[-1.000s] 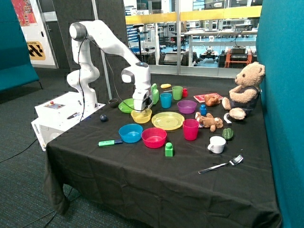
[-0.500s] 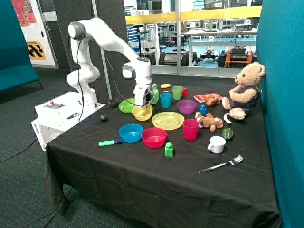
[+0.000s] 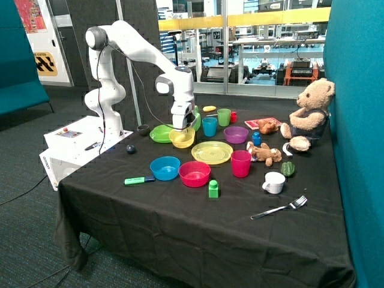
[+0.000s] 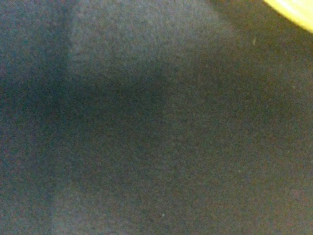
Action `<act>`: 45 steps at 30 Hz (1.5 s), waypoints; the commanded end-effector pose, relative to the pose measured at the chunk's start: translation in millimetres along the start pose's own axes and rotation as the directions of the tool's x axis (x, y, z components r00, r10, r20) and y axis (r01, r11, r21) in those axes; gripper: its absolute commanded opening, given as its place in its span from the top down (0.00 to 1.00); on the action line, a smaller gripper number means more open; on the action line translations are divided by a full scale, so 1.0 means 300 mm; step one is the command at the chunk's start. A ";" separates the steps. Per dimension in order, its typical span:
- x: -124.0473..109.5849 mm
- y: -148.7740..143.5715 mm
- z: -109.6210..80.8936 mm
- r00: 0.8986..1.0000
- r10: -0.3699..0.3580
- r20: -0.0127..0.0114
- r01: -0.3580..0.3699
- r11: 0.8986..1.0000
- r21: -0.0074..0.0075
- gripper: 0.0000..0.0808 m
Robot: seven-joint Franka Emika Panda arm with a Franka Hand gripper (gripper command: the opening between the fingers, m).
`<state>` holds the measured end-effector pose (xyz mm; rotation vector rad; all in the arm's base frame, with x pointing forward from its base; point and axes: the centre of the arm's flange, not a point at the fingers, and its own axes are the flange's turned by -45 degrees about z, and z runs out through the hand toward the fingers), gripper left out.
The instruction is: Place the bowls on the appropriate plate
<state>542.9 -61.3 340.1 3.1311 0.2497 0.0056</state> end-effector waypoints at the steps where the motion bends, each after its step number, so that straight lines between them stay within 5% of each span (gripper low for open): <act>1: 0.059 -0.002 -0.064 1.000 -0.022 0.003 0.022 1.000 0.001 1.00; 14: 0.187 -0.007 -0.144 0.999 -0.035 0.003 0.035 0.999 0.001 1.00; 45: 0.385 0.055 -0.014 1.000 -0.006 0.004 0.006 1.000 0.001 1.00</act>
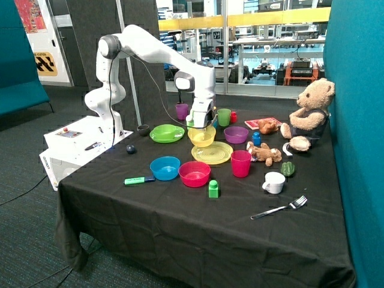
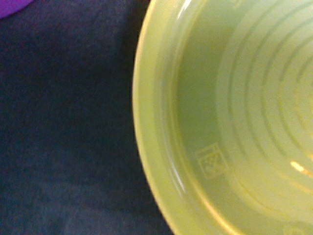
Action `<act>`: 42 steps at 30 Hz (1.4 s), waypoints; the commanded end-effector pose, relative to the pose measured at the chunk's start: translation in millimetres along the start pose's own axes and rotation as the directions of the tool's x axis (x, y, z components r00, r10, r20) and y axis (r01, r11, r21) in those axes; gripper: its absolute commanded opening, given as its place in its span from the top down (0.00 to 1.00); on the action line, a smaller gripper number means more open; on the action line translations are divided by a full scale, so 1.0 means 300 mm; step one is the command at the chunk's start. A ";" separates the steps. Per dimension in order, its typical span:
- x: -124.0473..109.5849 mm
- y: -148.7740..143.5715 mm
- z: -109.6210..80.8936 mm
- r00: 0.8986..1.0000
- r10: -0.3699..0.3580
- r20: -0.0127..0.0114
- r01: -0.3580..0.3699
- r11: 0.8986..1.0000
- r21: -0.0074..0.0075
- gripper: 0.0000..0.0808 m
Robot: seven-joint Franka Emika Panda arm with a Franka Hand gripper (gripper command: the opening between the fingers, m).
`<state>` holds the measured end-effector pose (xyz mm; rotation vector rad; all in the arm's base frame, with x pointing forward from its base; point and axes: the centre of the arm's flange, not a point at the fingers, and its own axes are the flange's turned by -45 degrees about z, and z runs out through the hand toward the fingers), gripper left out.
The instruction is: Place the bowls on the appropriate plate
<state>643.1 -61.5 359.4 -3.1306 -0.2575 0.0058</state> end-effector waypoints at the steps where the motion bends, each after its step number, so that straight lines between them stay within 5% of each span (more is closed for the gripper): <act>1: 0.058 0.001 0.051 1.000 -0.001 -0.004 0.001 1.000 -0.001 1.00; 27: 0.128 -0.033 0.207 0.999 -0.043 -0.004 0.043 0.999 -0.001 1.00; 35: 0.116 -0.023 0.202 0.999 -0.051 -0.004 0.051 0.999 -0.001 0.68; 39: 0.104 -0.011 0.198 0.999 -0.050 -0.004 0.050 0.999 -0.001 0.42; 42: 0.097 -0.008 0.193 0.999 -0.051 -0.004 0.051 0.999 -0.001 0.35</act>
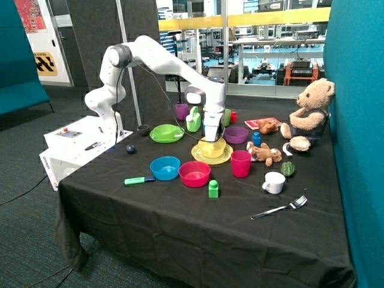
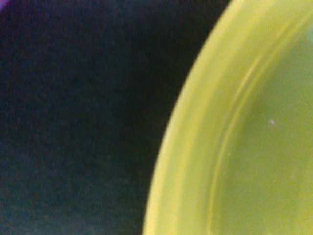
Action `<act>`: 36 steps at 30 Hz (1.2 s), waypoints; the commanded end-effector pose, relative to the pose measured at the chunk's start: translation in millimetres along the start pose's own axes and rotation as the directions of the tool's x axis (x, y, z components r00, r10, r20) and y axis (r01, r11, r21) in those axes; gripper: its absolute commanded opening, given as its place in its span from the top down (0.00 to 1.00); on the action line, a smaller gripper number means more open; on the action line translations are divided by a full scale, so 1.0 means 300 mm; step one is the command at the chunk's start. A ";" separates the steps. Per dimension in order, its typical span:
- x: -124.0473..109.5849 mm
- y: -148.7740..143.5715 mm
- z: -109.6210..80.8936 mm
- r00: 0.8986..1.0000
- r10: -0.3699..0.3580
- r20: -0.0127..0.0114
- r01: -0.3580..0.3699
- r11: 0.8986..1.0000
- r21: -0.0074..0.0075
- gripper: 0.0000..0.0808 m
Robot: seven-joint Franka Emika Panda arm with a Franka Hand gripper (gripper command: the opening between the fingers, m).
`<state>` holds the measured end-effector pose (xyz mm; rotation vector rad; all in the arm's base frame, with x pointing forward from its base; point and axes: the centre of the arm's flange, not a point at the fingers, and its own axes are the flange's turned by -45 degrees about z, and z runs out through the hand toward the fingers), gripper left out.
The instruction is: Place the bowls on the appropriate plate
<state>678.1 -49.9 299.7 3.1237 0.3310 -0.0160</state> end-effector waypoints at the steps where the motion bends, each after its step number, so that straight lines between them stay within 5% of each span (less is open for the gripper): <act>1: -0.027 0.010 -0.005 1.000 -0.004 -0.010 0.004 1.000 -0.001 0.34; 9: -0.053 -0.006 -0.014 1.000 -0.013 -0.010 0.013 1.000 -0.001 0.22; 36: -0.169 -0.031 -0.135 0.997 -0.074 -0.010 0.073 0.997 -0.001 0.38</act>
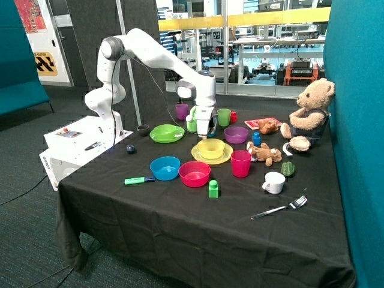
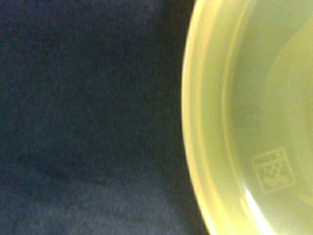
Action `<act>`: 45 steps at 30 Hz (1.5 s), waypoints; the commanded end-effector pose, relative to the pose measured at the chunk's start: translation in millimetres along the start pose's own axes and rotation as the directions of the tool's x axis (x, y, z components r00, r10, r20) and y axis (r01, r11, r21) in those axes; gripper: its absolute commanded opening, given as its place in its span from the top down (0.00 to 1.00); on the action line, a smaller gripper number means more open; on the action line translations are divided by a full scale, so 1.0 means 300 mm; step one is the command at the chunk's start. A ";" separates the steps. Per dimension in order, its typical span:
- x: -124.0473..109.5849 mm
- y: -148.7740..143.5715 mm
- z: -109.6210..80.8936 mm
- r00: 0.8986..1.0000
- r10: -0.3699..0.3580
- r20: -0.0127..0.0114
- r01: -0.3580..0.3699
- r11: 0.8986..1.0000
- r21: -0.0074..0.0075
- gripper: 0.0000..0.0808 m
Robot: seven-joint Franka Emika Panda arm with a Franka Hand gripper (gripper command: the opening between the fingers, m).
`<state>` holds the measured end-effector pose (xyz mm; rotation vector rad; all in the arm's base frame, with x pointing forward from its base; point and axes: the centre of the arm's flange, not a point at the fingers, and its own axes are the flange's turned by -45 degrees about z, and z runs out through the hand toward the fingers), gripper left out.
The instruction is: Place the bowls on the appropriate plate
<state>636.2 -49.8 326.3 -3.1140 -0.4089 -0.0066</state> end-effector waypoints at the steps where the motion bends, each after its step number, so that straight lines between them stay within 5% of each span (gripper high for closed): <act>1: -0.032 -0.003 -0.053 1.000 -0.026 0.004 0.026 1.000 0.000 0.38; 19: -0.089 -0.031 -0.132 0.996 -0.091 0.004 0.091 0.996 0.000 0.45; 29: -0.136 -0.041 -0.130 0.995 -0.099 0.004 0.099 0.995 0.000 0.64; 31: -0.141 -0.040 -0.129 0.994 -0.111 0.004 0.111 0.994 0.000 0.48; 35: -0.155 -0.038 -0.140 0.994 -0.109 0.004 0.109 0.994 0.000 0.41; 45: -0.203 -0.059 -0.148 0.987 -0.160 0.004 0.160 0.987 0.000 0.45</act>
